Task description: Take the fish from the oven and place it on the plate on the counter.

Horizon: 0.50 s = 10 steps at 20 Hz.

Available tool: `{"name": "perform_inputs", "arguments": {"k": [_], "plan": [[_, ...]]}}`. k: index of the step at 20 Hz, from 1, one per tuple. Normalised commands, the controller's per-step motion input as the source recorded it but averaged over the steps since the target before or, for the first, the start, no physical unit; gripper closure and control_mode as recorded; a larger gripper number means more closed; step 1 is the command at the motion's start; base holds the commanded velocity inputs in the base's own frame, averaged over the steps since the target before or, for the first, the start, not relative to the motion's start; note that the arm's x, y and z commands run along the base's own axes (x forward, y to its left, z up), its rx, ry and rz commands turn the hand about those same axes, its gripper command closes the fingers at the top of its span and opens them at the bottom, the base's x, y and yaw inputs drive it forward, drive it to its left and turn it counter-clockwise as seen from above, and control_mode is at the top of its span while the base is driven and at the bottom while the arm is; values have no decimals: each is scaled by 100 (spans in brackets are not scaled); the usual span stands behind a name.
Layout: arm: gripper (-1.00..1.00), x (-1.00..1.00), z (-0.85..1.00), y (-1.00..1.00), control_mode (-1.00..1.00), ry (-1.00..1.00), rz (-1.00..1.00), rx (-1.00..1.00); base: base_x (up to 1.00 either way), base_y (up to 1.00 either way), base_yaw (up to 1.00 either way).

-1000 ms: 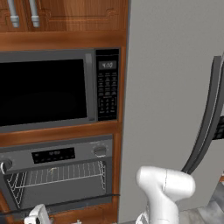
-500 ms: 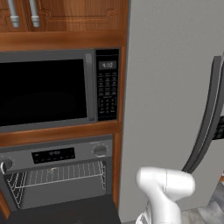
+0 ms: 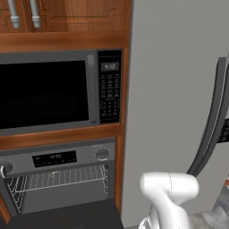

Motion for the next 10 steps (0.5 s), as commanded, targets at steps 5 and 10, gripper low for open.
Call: {"name": "perform_inputs", "arguments": {"k": [5, 10], "plan": [[100, 8, 86, 0, -100, -8, 11, 18, 0, 0, 0], [100, 38, 77, 0, -100, -7, 10, 18, 0, 0, 0]]}}
